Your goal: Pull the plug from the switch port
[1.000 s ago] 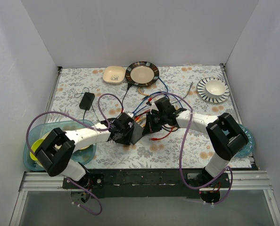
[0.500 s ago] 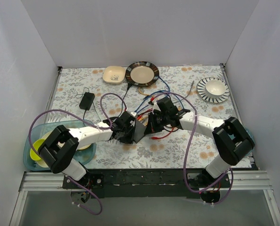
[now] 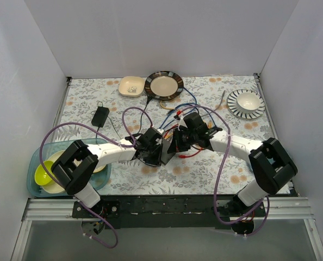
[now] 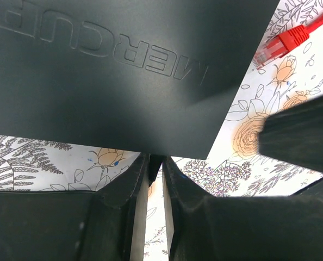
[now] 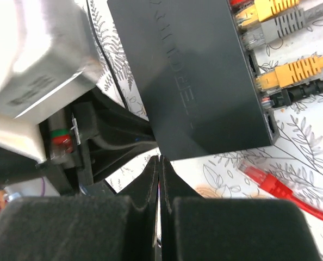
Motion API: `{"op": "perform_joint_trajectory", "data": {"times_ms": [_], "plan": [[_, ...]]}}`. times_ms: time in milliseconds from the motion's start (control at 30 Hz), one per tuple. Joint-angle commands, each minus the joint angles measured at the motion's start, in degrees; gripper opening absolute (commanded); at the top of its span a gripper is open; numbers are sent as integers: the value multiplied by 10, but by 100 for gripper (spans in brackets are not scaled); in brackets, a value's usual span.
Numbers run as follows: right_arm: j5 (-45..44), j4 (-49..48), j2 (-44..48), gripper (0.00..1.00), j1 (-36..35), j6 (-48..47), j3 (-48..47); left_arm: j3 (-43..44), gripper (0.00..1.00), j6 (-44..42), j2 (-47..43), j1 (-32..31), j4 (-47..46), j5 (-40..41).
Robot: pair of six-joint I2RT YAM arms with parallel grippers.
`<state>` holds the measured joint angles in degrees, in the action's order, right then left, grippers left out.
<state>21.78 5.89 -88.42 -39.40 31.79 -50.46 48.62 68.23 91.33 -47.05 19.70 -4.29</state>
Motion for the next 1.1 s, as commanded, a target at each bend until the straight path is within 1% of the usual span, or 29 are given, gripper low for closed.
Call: {"op": "perform_joint_trajectory", "data": {"times_ms": [0,33,100,133,200,233,333,367,467,533,667,867,967,1000,1067], "plan": [[45,-86,-26,1,5,49,19,10,0,12,-11,-1,0,23],[49,-102,-29,1,3,54,20,4,0,12,-16,-1,2,25],[30,-92,-26,1,-3,38,15,2,0,13,-20,-2,6,32],[0,-69,-21,2,-14,2,5,-1,0,14,-20,-2,6,32],[-38,-40,-13,16,-27,-32,-1,-1,0,14,-19,-2,8,28],[-78,-20,-5,31,-36,-43,1,2,0,15,-18,-2,8,21],[-109,-18,10,44,-37,-40,12,10,0,17,-9,-2,4,-3],[-137,-12,11,45,-37,-28,12,21,0,23,-5,-1,4,-11],[-169,-12,11,44,-30,-4,10,41,0,43,17,-5,2,-35],[-163,-36,10,42,-26,12,10,48,0,52,29,-14,1,-37],[-115,-73,-7,40,-26,24,6,53,0,81,38,-17,-14,-52],[-153,-83,-1,42,-31,-5,53,60,0,98,52,-18,-27,-62],[-161,-83,-19,42,-31,-12,65,62,0,97,58,-21,-26,-65],[-158,-90,-27,41,-30,-11,68,61,0,97,58,-22,-24,-65],[-132,-104,-51,36,-29,2,72,56,0,97,55,-21,-22,-62]]}}
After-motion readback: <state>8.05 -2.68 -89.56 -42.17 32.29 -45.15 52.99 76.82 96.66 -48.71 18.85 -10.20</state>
